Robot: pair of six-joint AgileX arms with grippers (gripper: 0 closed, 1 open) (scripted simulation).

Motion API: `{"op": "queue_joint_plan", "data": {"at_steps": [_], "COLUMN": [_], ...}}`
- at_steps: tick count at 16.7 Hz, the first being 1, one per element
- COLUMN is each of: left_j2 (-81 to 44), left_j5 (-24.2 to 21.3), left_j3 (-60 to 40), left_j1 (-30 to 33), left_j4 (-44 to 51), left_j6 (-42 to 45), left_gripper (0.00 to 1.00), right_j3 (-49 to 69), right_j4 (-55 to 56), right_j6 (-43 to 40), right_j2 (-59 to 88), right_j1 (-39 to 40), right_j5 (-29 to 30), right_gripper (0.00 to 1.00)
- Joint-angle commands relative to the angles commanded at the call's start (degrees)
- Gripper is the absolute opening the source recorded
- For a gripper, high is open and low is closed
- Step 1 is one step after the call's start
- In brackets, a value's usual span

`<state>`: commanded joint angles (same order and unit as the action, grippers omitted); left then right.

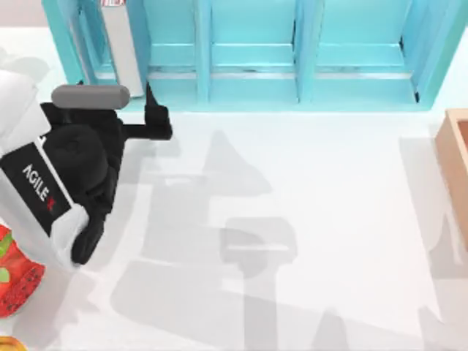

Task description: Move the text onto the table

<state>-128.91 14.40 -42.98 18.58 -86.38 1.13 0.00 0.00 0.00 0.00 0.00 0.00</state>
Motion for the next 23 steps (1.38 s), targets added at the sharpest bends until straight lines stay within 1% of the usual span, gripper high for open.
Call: {"op": "queue_joint_plan", "data": {"at_steps": [5, 8, 15, 17, 21, 23], "left_j2": [-0.1, -2.1, -9.0, -9.7, -9.7, -9.7], "left_j5": [-0.2, -0.8, -3.2, -3.5, -3.5, -3.5], "left_j3": [-0.6, -6.0, -23.8, -25.9, -26.1, -26.1], "left_j1": [-0.2, -0.6, -3.1, -3.4, -3.4, -3.4], "left_j4": [0.7, 3.8, 14.8, 16.3, 16.4, 16.4], "left_j6": [0.0, 0.0, -0.1, -0.1, -0.1, -0.1], "left_gripper": [1.00, 1.00, 1.00, 1.00, 1.00, 0.85], "right_j3": [0.0, 0.0, 0.0, 0.0, 0.0, 0.0], "right_j4": [0.0, 0.0, 0.0, 0.0, 0.0, 0.0], "right_j6": [0.0, 0.0, 0.0, 0.0, 0.0, 0.0], "right_j2": [0.0, 0.0, 0.0, 0.0, 0.0, 0.0], "right_j1": [0.0, 0.0, 0.0, 0.0, 0.0, 0.0], "right_j5": [0.0, 0.0, 0.0, 0.0, 0.0, 0.0], "right_gripper": [1.00, 1.00, 1.00, 1.00, 1.00, 1.00]}}
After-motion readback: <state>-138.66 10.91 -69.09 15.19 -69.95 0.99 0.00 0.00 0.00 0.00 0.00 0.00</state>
